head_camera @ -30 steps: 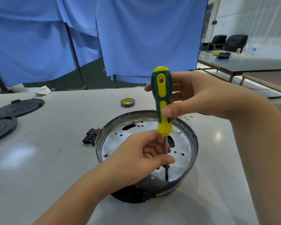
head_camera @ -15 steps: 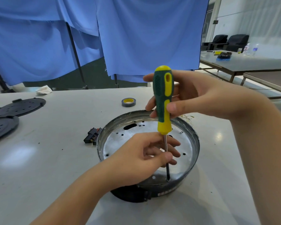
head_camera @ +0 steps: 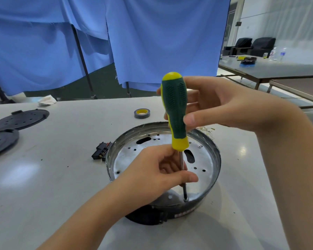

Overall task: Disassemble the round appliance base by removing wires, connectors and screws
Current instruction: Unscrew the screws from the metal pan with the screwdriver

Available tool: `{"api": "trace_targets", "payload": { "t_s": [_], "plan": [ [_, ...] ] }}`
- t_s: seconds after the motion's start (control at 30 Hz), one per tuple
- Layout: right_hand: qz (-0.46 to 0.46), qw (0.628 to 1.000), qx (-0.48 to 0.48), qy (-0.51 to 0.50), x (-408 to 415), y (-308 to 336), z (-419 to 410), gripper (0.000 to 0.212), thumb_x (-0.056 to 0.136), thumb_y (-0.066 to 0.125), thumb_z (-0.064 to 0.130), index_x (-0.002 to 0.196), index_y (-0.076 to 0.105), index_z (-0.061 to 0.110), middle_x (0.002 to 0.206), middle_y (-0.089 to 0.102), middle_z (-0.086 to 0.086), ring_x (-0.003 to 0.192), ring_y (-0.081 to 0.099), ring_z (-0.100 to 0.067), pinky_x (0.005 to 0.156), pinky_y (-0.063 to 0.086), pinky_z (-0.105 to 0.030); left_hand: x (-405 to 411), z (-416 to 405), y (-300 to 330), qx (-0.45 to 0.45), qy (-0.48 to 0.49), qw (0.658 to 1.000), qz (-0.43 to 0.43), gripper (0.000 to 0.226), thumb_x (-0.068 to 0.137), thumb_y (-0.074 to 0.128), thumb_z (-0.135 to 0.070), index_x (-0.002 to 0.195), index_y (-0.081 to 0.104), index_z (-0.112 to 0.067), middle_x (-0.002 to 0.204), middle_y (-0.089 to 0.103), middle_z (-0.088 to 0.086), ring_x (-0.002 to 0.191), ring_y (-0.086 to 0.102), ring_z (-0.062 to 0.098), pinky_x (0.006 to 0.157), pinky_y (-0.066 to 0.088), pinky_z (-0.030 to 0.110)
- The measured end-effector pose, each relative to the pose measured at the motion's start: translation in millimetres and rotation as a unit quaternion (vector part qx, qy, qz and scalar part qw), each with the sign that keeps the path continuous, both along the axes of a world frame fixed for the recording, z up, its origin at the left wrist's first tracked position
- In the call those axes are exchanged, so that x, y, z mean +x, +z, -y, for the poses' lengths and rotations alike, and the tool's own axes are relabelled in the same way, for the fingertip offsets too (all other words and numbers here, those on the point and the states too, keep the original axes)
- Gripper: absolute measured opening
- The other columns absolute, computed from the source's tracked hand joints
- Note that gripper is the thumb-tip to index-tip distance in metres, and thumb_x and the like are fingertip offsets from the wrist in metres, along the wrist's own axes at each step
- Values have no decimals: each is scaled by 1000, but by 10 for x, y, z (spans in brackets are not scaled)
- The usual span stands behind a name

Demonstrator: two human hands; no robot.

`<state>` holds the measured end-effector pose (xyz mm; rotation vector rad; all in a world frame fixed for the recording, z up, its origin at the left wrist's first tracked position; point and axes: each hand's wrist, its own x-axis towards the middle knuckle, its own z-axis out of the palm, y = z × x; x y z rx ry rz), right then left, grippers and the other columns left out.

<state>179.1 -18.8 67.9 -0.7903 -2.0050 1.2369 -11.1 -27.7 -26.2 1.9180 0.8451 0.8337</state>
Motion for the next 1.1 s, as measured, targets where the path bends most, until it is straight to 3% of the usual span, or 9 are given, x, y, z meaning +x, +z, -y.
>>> {"api": "trace_targets", "payload": {
  "t_s": [0.2, 0.33, 0.43, 0.53, 0.67, 0.77, 0.87, 1.0, 1.1],
  "plan": [
    [41, 996, 44, -66, -161, -8, -19, 63, 64, 82, 20, 122, 56, 24, 80, 68, 19, 76, 69, -9, 68, 53, -19, 8, 19, 4, 16, 0, 1000, -22, 14, 77, 77, -29, 81, 67, -20, 75, 70, 3, 70, 69, 17, 72, 56, 38],
    [-2, 997, 24, -66, -130, -20, -19, 67, 71, 77, 9, 131, 50, 20, 89, 72, 4, 89, 72, -23, 76, 57, -30, -29, 25, 39, -62, -71, 995, 16, 20, 92, 56, -6, 109, 65, -11, 95, 74, 6, 90, 72, 16, 83, 56, 25],
    [-15, 999, -1, -28, -44, -17, -1, 69, 80, 63, 2, 141, 37, 19, 104, 71, -11, 102, 68, -32, 82, 56, -35, -43, 18, 50, -87, -89, 992, 20, 21, 93, 52, 4, 104, 65, -9, 92, 75, 9, 88, 73, 20, 80, 56, 25],
    [14, 1000, -7, -25, -26, -20, -9, 72, 78, 66, 10, 142, 36, 23, 110, 71, -8, 106, 67, -26, 82, 55, -30, -25, 4, 37, -63, -70, 995, 16, 14, 89, 61, 0, 90, 67, -12, 84, 75, 9, 81, 73, 20, 73, 58, 27],
    [50, 996, 7, -70, -59, -6, -35, 66, 65, 80, 21, 125, 53, 27, 94, 73, 8, 90, 72, -15, 71, 56, -22, 6, 7, 39, -26, -28, 999, 21, 10, 80, 74, -5, 78, 66, -12, 72, 74, 6, 69, 73, 18, 64, 58, 27],
    [88, 992, 22, -89, -76, -4, -49, 63, 60, 83, 28, 119, 59, 26, 101, 71, -10, 84, 71, -24, 73, 57, -27, 8, 12, 46, 11, 13, 1000, 14, 21, 71, 81, -13, 72, 62, -4, 65, 70, 8, 60, 71, 16, 63, 58, 30],
    [77, 994, 18, -80, -89, -6, -37, 61, 63, 83, 28, 119, 60, 24, 104, 70, -11, 83, 71, -21, 72, 56, -25, 5, 24, 44, 16, 15, 1000, 6, 23, 71, 82, -16, 73, 61, -6, 66, 70, 9, 60, 70, 18, 65, 58, 36],
    [70, 993, 38, -86, -101, -17, -40, 60, 62, 81, 25, 118, 60, 23, 91, 72, 12, 86, 71, -15, 70, 54, -19, 14, 22, 20, 34, 22, 999, -4, 21, 71, 82, -24, 72, 63, -15, 68, 68, 8, 63, 68, 23, 66, 57, 41],
    [33, 998, 19, -47, -68, -18, -22, 62, 71, 76, 10, 128, 52, 20, 96, 74, -1, 91, 72, -24, 73, 56, -23, -1, 18, 17, 8, -9, 1000, -8, 10, 78, 76, -25, 84, 69, -20, 77, 71, 4, 71, 68, 15, 73, 58, 33]
  ]
}}
